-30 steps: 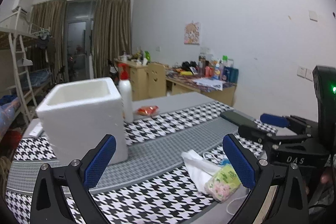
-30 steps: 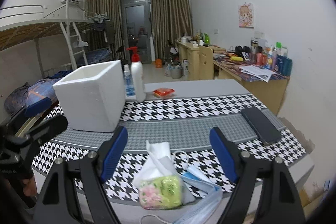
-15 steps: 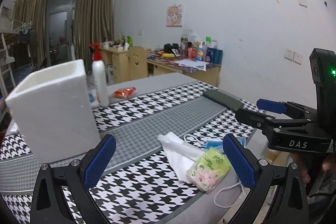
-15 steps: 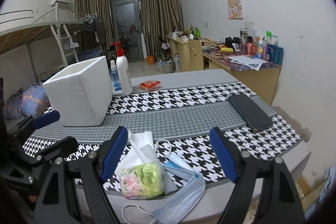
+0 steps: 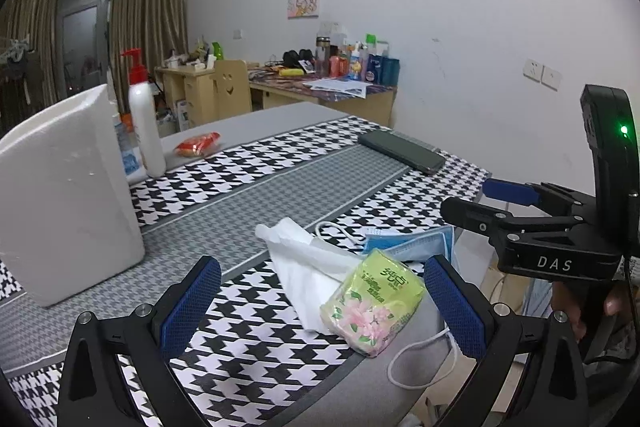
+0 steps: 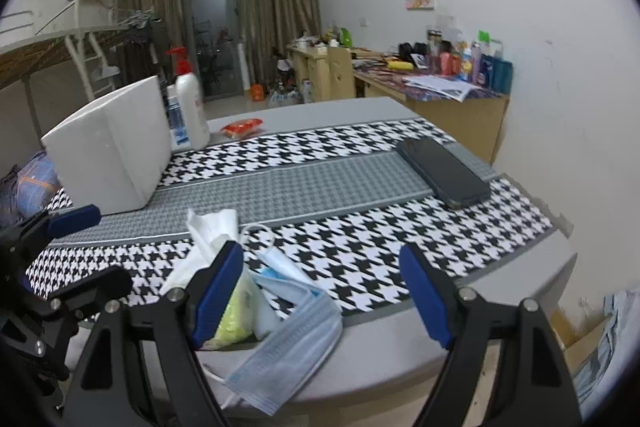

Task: Organize soft objects
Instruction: 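Move both tools toward the tissue packet and blue mask on the runner, then close the left tool on the green tissue packet while the right tool grips the blue mask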

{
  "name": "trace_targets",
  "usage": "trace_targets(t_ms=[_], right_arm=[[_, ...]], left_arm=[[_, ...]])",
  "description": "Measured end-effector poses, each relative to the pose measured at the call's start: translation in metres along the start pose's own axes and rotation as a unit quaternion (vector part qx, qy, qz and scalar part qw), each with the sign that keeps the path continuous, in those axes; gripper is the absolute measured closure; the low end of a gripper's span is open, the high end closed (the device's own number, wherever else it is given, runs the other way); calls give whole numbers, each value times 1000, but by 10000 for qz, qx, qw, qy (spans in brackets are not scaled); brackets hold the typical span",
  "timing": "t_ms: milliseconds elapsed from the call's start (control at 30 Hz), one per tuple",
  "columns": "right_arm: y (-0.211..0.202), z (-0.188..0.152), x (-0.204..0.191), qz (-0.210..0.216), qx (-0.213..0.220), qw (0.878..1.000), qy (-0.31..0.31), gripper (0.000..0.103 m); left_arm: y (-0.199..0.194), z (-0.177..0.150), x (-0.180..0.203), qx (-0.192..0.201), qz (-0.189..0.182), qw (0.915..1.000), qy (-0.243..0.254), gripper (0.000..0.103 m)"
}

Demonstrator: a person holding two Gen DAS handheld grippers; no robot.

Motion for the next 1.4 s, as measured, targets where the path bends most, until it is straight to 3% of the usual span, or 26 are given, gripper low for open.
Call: trace_targets(t_ms=[700, 1033, 1400], right_arm=[[22, -24, 17, -36, -448, 9990, 26, 24], [26, -29, 18, 104, -536, 9985, 68, 24], [27, -34, 17, 139, -621, 9980, 10, 24]], left_arm=[[47, -19, 24, -848, -524, 9945, 318, 2], [67, -29, 28, -1223, -508, 9897, 534, 26], [67, -32, 30, -1299, -625, 9882, 517, 42]])
Point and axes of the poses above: each gripper's, at about its wrist camera, not at the fingertips, and y roughly the way its jaws point, x to its right, z to its top, the point moved 4 cm from there along y, roughly the way its jaws point, and after that the axes turned 4 degrees about -z, right-handed, at the moved point
